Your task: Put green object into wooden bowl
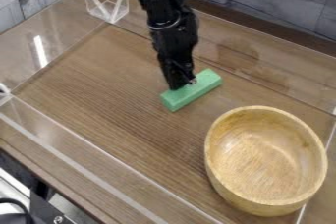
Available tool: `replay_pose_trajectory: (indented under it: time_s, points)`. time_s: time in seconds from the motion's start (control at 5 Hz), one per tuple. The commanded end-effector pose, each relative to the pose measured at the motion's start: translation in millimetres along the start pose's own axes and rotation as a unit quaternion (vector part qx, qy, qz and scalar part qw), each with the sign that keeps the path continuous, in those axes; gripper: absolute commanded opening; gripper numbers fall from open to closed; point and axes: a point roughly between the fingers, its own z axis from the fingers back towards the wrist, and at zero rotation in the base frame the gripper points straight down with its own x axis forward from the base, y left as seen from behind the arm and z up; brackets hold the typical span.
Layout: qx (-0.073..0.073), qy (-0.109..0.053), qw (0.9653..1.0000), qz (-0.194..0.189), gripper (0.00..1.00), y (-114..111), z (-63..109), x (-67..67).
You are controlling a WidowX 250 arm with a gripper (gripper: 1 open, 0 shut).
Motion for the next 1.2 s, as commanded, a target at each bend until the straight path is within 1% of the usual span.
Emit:
replay_pose_trajectory:
  time_s: [0.0,0.2,0.4,0.6,0.8,1.0]
  points:
    - [0.031,-0.039,0.9983,0.029,0.00,10,34.0,4.5]
    - [0.039,-0.053,0.9960,0.060,0.00,15,48.5,1.5]
    - [0.043,-0.043,0.9954,0.074,1.00,3,35.3,9.0]
    - [0.045,-0.034,0.9948,0.084,1.00,-11,22.1,16.4]
    - [0.044,-0.014,0.9970,0.063,1.00,-21,10.4,15.8]
    - [0.043,0.002,0.9977,0.053,1.00,-24,0.7,13.8]
